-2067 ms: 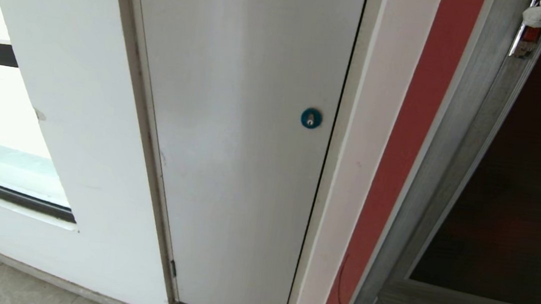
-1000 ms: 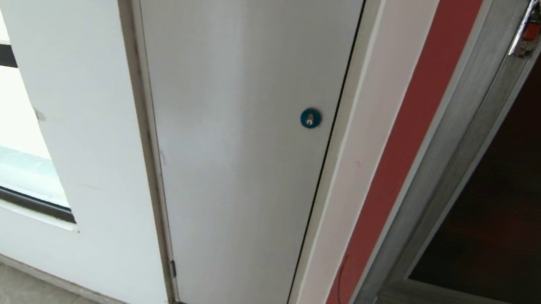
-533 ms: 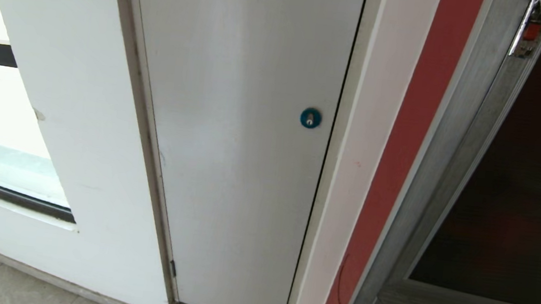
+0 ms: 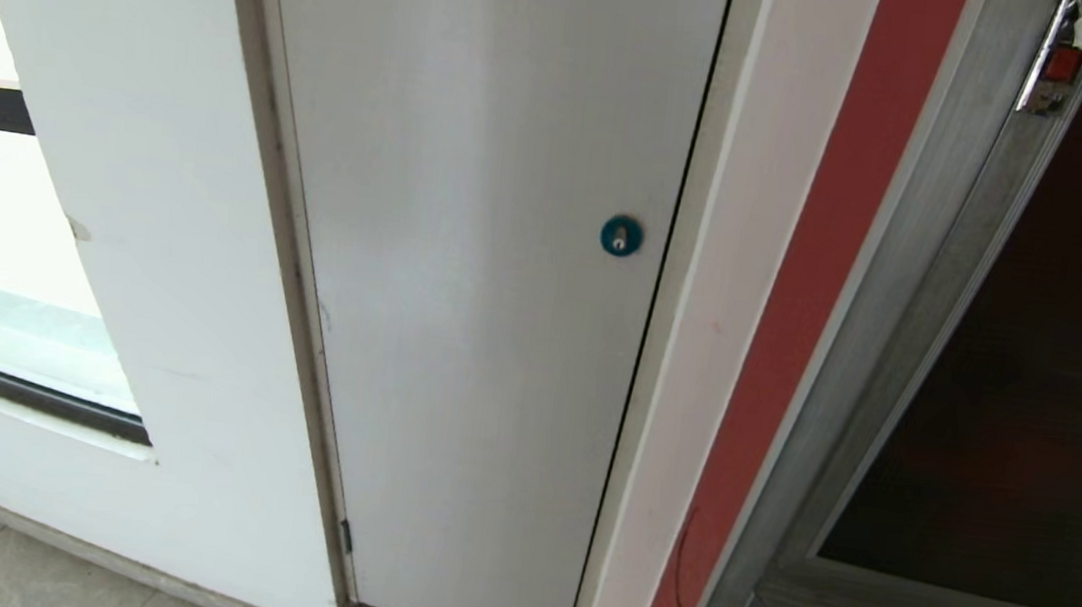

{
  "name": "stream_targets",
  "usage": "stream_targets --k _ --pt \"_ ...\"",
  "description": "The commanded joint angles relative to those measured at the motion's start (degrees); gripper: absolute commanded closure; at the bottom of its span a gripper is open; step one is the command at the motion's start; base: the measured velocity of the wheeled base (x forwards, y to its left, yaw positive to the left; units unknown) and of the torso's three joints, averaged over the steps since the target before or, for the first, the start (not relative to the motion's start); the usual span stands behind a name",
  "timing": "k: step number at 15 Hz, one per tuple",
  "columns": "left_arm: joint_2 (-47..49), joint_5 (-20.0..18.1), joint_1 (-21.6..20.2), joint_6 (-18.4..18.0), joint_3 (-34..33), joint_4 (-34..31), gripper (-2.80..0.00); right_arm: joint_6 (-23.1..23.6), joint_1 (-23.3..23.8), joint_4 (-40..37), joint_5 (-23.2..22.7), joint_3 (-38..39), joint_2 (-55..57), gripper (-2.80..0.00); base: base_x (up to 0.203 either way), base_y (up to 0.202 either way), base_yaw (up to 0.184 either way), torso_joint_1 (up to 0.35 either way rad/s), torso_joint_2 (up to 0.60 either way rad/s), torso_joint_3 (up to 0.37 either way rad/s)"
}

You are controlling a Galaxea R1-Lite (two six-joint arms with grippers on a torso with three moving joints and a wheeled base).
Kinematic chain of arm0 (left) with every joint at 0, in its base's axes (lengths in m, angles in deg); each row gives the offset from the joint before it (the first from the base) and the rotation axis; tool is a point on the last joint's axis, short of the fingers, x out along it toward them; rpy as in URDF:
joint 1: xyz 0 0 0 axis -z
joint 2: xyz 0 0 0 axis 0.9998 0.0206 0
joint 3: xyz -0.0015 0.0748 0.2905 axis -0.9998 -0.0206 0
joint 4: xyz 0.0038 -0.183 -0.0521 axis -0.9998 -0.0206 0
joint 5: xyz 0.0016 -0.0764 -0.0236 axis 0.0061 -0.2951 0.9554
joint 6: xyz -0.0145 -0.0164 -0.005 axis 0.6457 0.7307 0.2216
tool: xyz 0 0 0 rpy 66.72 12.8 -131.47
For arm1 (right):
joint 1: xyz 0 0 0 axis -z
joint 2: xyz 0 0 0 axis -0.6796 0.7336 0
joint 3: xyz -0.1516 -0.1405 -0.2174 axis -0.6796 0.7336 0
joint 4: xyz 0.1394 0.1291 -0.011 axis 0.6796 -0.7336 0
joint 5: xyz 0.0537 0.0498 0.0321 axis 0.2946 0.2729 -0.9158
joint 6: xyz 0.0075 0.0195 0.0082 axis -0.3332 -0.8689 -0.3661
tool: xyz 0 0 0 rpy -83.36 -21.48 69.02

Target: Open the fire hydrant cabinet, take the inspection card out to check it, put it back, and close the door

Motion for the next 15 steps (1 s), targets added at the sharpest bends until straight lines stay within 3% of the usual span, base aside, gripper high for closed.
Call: stream_targets --k 1,15 --pt "0.1 0.0 0.0 0.0 -0.4 0.0 0.00 -0.1 0.0 -0.1 0.0 0.3 0.2 0.00 0.000 0.000 0.000 0.000 0.00 0.000" --pt "0.1 0.0 0.0 0.0 -0.4 0.1 0.00 0.0 1.1 2.1 0.2 -0.3 2.7 0.00 0.000 0.000 0.000 0.000 0.00 0.000"
